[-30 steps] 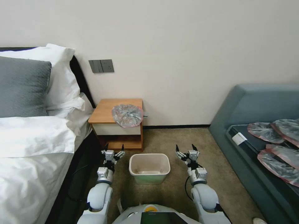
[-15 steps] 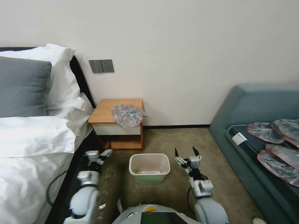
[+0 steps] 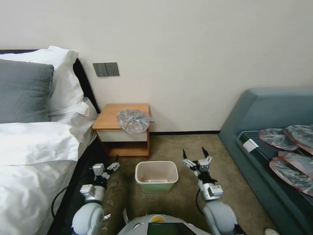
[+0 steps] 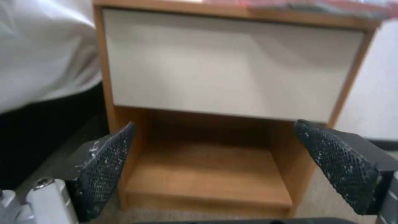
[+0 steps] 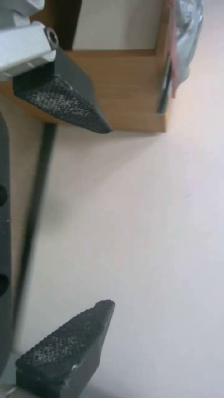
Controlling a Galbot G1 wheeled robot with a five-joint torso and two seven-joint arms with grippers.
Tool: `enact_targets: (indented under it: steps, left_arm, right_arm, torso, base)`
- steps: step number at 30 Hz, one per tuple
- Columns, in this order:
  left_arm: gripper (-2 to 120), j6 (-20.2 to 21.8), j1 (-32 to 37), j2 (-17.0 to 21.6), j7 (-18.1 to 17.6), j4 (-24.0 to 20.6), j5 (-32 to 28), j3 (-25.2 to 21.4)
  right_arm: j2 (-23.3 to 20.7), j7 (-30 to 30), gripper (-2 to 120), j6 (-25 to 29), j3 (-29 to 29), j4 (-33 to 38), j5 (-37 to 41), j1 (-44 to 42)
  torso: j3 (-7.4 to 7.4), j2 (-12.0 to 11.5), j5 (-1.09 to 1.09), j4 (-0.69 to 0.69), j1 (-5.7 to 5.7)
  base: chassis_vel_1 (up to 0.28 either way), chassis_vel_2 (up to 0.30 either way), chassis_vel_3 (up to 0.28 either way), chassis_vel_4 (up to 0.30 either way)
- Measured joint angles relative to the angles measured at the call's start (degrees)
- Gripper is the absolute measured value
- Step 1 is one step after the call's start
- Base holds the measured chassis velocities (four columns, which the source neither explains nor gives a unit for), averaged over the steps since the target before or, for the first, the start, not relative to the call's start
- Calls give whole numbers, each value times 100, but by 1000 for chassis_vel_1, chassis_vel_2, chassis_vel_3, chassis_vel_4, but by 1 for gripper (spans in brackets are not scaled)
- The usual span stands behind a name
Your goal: Pick up the garbage bag from the table and place it over the trash can.
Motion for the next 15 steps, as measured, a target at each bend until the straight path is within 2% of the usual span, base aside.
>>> enact_targets:
  steps: [2, 3, 4, 6, 7, 9, 11, 15]
  left_arm:
    - [98, 10, 0, 30, -17, 35, 99, 106]
    - [98, 30, -75, 81, -29, 92, 166, 224]
    - [98, 30, -75, 81, -29, 92, 166, 224]
    - [98, 17, -164, 102, -33, 178, 315, 325]
    - [98, -59, -162, 62, -31, 231, 504, 312]
    - [98, -149, -166, 23, -27, 276, 660, 286]
    - [98, -447, -237, -93, -37, 437, 1035, 190]
    - [98, -434, -327, -158, -102, 475, 1049, 219]
  right_arm:
    - [-237, -36, 100, 74, 32, -94, -257, 200]
    - [-468, -86, 100, 210, 120, -194, -525, 324]
    - [-468, -86, 100, 210, 120, -194, -525, 324]
    - [-828, -181, 100, 383, 197, -361, -864, 548]
    - [-1020, -229, 100, 434, 168, -462, -1005, 747]
    - [-1114, -262, 100, 462, 132, -530, -1111, 874]
    - [-1397, -425, 100, 625, -38, -872, -1779, 1423]
    - [-1556, -488, 100, 805, -396, -1386, -2202, 2088]
  torso:
    - [0, 0, 0, 3, 0]
    - [0, 0, 0, 1, 0]
    - [0, 0, 0, 1, 0]
    - [0, 0, -1, -8, 0]
    - [0, 0, -1, -4, 0]
    - [0, 0, 0, -2, 0]
    - [1, 0, -1, 2, 0]
    - [1, 0, 1, -1, 0]
  base:
    - [0, 0, 0, 0]
    - [0, 0, 0, 0]
    - [0, 0, 0, 0]
    - [0, 0, 0, 0]
    - [0, 0, 0, 0]
    - [0, 0, 0, 0]
    - [0, 0, 0, 0]
    - [0, 0, 0, 0]
